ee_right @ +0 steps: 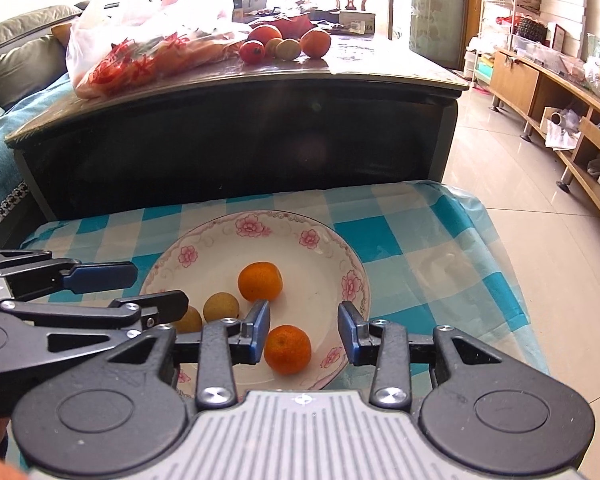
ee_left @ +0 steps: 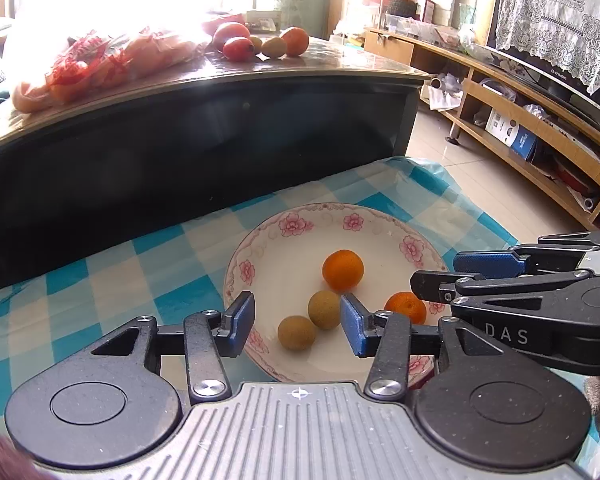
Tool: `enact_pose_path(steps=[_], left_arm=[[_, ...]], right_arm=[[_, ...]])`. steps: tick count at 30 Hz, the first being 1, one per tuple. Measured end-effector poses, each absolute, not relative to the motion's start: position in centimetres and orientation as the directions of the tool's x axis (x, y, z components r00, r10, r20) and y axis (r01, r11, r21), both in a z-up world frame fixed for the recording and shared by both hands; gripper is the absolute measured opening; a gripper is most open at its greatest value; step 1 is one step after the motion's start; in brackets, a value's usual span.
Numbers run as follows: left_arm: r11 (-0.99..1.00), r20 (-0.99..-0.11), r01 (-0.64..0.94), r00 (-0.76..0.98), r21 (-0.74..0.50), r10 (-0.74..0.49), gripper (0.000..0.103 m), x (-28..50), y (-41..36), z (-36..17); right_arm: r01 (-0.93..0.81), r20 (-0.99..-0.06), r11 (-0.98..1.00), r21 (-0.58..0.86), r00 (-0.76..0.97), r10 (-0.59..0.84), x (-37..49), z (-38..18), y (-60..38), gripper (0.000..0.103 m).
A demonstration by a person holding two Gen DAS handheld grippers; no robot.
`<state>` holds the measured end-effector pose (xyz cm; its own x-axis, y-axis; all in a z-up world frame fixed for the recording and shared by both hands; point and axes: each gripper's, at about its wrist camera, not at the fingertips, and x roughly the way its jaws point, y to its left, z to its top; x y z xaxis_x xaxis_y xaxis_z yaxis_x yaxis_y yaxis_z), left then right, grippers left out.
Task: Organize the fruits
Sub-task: 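Open the left tool releasing the longan while the right releases the tangerine into the plate, then withdraw both open tools from the plate toward the loose fruits on the cloth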
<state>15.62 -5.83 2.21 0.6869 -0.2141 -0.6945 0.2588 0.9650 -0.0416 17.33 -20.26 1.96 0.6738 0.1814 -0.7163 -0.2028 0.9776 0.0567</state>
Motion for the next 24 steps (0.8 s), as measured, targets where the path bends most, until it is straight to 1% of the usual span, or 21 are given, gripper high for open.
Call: enact_pose_path(steps=[24], left_arm=[[0.964, -0.704, 0.265, 0.680, -0.023, -0.204, 0.056, 12.8, -5.5, 2.5]], right_arm=[[-0.219, -0.739, 0.975, 0.044, 0.650, 0.180, 14.5, 2.0, -19.4, 0.041]])
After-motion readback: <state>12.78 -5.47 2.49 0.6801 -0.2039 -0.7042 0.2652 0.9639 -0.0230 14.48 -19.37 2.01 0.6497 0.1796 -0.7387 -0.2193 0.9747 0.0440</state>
